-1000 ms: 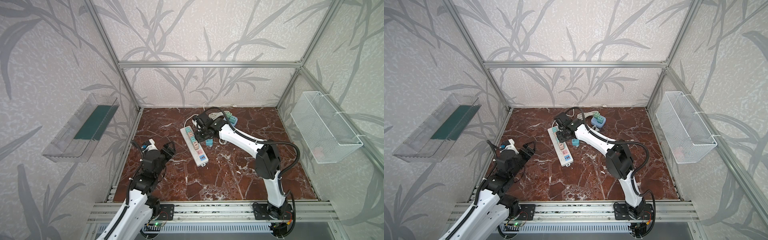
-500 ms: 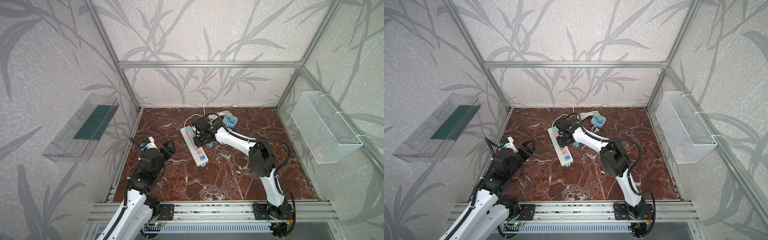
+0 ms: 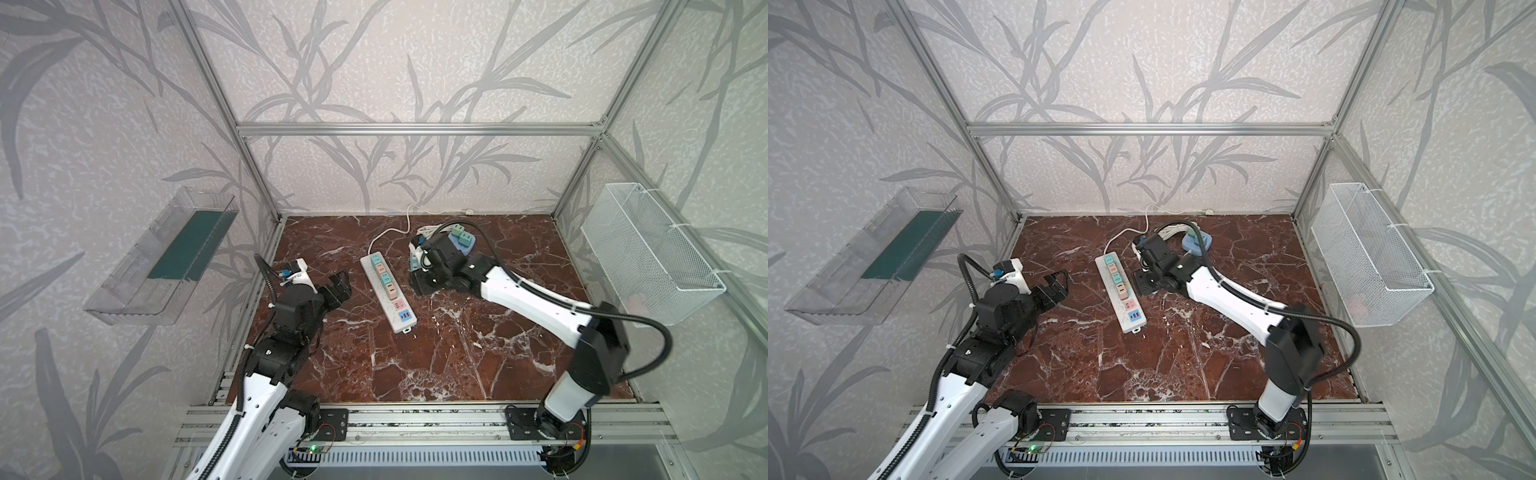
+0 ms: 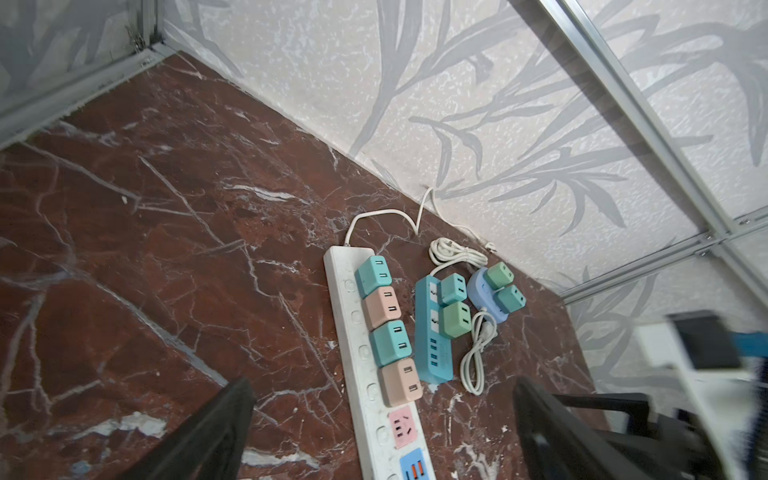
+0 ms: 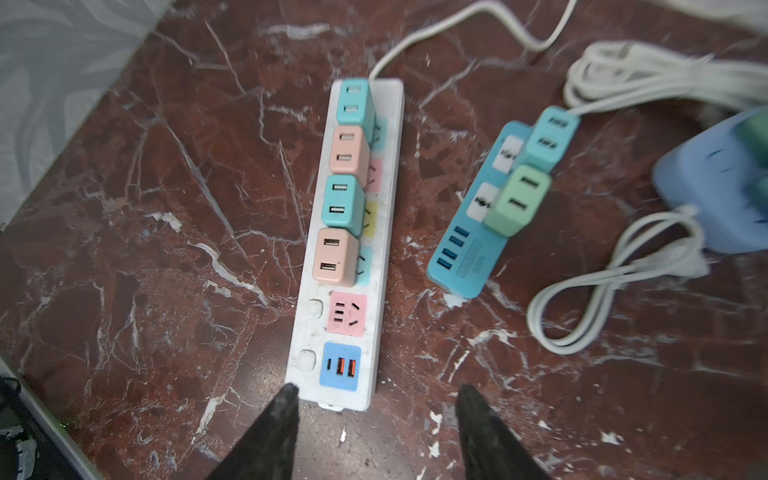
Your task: Insert the plug
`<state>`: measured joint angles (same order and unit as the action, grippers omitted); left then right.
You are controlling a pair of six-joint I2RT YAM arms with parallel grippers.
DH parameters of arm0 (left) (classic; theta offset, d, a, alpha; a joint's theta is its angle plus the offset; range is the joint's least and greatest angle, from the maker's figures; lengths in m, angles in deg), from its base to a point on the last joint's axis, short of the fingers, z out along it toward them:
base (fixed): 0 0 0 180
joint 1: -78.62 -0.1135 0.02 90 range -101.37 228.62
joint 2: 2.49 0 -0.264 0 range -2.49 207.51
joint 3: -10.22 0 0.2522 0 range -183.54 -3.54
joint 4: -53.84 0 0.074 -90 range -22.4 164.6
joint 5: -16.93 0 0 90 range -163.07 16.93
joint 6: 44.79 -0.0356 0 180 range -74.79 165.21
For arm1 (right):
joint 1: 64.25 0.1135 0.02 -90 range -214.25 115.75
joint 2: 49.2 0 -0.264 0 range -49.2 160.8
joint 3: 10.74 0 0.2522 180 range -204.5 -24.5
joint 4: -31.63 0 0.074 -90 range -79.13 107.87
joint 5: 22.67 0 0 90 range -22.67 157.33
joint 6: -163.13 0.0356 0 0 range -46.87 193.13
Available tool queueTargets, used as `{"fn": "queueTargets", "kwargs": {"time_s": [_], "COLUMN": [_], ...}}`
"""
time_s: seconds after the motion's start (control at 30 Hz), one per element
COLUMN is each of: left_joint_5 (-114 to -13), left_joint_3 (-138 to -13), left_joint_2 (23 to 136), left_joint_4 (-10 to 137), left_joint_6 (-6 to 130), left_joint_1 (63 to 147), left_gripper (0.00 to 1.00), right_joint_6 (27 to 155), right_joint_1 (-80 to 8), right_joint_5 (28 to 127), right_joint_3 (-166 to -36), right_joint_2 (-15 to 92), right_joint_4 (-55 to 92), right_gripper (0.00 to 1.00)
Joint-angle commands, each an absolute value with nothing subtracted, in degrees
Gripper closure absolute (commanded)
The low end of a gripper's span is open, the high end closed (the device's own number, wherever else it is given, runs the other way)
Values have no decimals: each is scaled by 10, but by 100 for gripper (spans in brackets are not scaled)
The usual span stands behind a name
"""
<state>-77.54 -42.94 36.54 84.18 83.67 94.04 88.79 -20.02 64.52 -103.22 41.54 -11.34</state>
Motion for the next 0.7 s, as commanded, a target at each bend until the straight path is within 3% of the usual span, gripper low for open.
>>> {"fn": "queueTargets", "kwargs": {"time_s": [0.0, 0.17, 0.2, 0.3, 0.43, 0.53, 0.67], "left_joint_5": [-812, -813, -803, -792, -910, -959, -1027], "left_joint_3": [-468, -493, -484, -437, -336, -225, -179], "left_joint_2": [394, 457, 459, 441, 424, 433, 510], "left_joint_4": [917, 944, 924, 833, 695, 506, 358], "left_joint_6": [780, 716, 689, 623, 570, 526, 463], "left_joint_1": [939, 939, 939, 939, 939, 939, 935], "left_gripper": [1, 1, 1, 1, 1, 1, 1], "right_joint_6": [890, 824, 822, 826, 794, 757, 746], "right_joint_1": [-211, -217, -216, -216, -224, -254, -303], "right_joint_5": [550, 461, 442, 385, 357, 410, 467], "right_joint_3": [-949, -844, -827, -755, -665, -612, -595], "right_joint_2": [331, 216, 201, 157, 110, 89, 81], "right_joint_4": [-77, -69, -61, -8, 119, 219, 244], "right_gripper": [28, 14, 0, 1, 1, 1, 1]}}
